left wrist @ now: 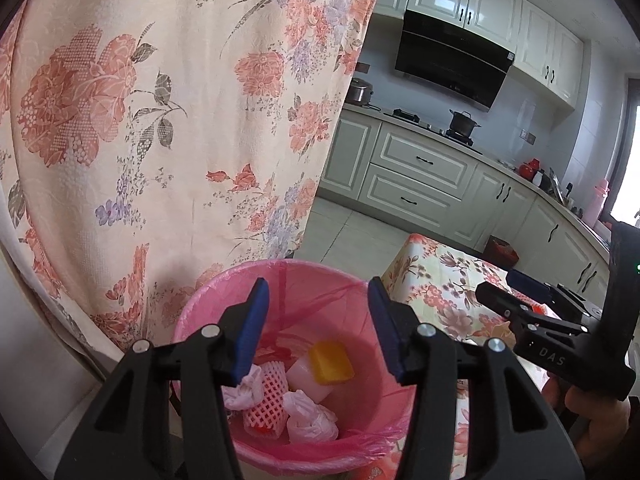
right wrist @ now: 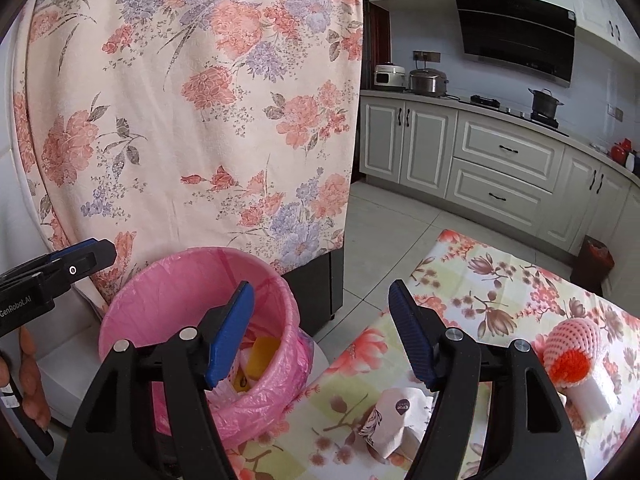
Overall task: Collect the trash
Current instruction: 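Move both open tools back toward the trash on the table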
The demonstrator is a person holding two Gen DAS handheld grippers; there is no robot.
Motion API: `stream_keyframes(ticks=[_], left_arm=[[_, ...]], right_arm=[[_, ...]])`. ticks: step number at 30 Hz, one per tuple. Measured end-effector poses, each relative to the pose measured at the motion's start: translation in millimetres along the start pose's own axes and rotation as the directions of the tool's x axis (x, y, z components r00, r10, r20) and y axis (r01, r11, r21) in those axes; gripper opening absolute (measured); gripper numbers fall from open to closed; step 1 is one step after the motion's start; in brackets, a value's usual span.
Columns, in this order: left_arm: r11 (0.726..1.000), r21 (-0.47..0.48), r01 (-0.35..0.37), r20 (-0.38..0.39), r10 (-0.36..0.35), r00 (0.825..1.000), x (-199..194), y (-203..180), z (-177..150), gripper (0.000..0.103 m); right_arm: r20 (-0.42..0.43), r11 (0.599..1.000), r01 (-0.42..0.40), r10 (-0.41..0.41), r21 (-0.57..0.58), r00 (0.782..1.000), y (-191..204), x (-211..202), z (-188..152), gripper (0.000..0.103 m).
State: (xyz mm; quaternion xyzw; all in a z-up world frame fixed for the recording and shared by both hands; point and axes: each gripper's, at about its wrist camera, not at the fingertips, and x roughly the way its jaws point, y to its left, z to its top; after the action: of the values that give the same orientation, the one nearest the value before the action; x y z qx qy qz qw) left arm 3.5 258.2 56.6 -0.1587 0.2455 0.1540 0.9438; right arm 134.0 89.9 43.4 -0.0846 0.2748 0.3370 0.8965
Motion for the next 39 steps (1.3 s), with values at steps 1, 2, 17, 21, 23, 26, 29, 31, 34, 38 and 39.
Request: stream_keyframes(ticks=[1, 2, 17, 21, 23, 26, 29, 31, 34, 38, 39], left_arm=[[1.0, 0.003, 0.003, -0.001, -0.003, 1.0, -0.2, -2.7, -0.4, 0.05], [1.0, 0.007, 0.005, -0.002, -0.005, 1.0, -0.4, -5.9, -1.1, 0.05], [0.994, 0.077, 0.079, -0.032, -0.076, 0.997, 1.6, -73.1, -14.3, 0.051], [0.99, 0.097, 0.1, -0.041, -0.096, 0.995, 3.6, -93.7, -18.2, 0.051], [0.988, 0.108, 0.109, -0.047, -0.104, 0.993, 4.4, -103.2, -19.5, 0.051], [0.985, 0.122, 0.121, -0.053, -0.115, 0.992, 5.5, -116.7, -22.2, 0.053], [0.982, 0.134, 0.13, -0.061, -0.123, 0.991, 6.8, -129.1, -24.9, 0.053], [0.981, 0.142, 0.136, -0.064, -0.127, 0.99, 7.2, -137.2, -26.9, 0.053], [0.977, 0.155, 0.145, -0.073, -0.135, 0.988, 8.5, -149.6, -30.5, 0.053], [0.973, 0.167, 0.157, -0.083, -0.145, 0.986, 11.8, -163.9, -33.4, 0.053], [0.972, 0.171, 0.161, -0.086, -0.148, 0.985, 13.3, -168.0, -34.1, 0.053]], right_arm=[[0.001, 1.0, 0.004, -0.005, 0.004, 1.0, -4.0, -2.6, -1.7, 0.066], [0.003, 1.0, 0.01, -0.01, 0.008, 1.0, -8.9, -5.9, -4.0, 0.066], [0.003, 0.984, 0.143, -0.144, 0.104, 0.99, -97.5, -57.3, -44.4, 0.068], [-0.001, 0.977, 0.172, -0.173, 0.13, 0.985, -119.0, -69.2, -55.9, 0.069], [-0.003, 0.972, 0.186, -0.188, 0.14, 0.982, -129.8, -75.6, -61.7, 0.069], [-0.007, 0.966, 0.203, -0.204, 0.159, 0.979, -144.0, -84.3, -69.5, 0.069], [-0.009, 0.959, 0.219, -0.221, 0.179, 0.975, -157.6, -93.0, -77.5, 0.07], [-0.012, 0.955, 0.228, -0.23, 0.19, 0.973, -167.0, -98.1, -82.8, 0.07], [-0.014, 0.947, 0.243, -0.246, 0.209, 0.969, -181.0, -105.5, -90.3, 0.071], [-0.022, 0.937, 0.262, -0.264, 0.231, 0.964, -199.7, -113.3, -99.8, 0.071], [-0.024, 0.934, 0.268, -0.27, 0.234, 0.962, -204.5, -115.0, -102.0, 0.071]])
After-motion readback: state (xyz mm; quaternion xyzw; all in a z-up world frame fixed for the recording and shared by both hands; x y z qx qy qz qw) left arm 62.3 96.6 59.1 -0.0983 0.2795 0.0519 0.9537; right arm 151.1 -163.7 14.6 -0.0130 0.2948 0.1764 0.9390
